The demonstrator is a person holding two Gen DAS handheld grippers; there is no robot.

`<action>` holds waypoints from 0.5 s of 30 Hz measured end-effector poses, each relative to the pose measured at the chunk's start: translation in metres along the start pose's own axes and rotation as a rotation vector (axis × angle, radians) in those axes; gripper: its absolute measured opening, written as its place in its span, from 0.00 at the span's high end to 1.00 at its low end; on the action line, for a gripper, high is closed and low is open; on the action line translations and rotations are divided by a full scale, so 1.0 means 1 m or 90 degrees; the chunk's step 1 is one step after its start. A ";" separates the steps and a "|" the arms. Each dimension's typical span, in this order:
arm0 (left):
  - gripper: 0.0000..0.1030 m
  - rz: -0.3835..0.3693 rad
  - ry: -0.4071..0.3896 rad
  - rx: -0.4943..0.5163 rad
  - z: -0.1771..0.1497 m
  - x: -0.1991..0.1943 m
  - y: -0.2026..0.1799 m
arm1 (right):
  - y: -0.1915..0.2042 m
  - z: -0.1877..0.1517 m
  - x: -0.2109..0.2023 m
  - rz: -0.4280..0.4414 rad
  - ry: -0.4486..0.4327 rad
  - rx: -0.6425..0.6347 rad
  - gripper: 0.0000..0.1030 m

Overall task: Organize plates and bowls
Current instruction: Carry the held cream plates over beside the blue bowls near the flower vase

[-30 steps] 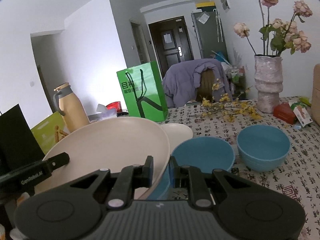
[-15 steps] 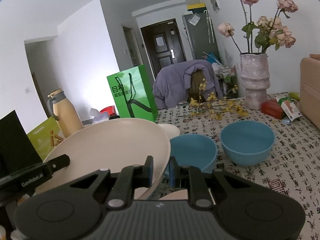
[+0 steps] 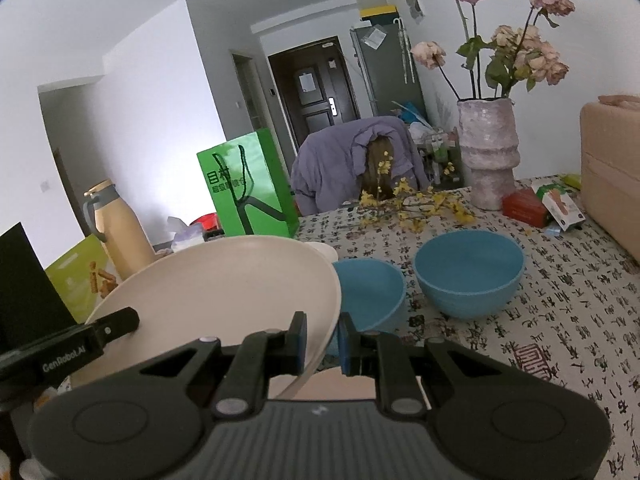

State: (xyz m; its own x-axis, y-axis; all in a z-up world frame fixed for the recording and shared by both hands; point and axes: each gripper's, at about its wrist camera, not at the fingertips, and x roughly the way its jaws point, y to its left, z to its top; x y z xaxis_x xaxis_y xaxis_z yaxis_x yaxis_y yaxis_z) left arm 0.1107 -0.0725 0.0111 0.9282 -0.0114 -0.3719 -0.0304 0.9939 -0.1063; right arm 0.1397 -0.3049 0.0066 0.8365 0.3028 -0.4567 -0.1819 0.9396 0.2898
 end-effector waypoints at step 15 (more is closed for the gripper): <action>0.83 -0.017 0.009 0.012 -0.011 0.001 -0.015 | -0.014 -0.011 -0.007 -0.016 0.004 0.012 0.85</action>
State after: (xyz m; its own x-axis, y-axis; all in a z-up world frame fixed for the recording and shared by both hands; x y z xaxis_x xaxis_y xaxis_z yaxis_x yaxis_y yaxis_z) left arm 0.1081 -0.0882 0.0019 0.9232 -0.0387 -0.3823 0.0010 0.9952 -0.0982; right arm 0.1307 -0.3191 -0.0032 0.8373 0.2804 -0.4694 -0.1515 0.9438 0.2936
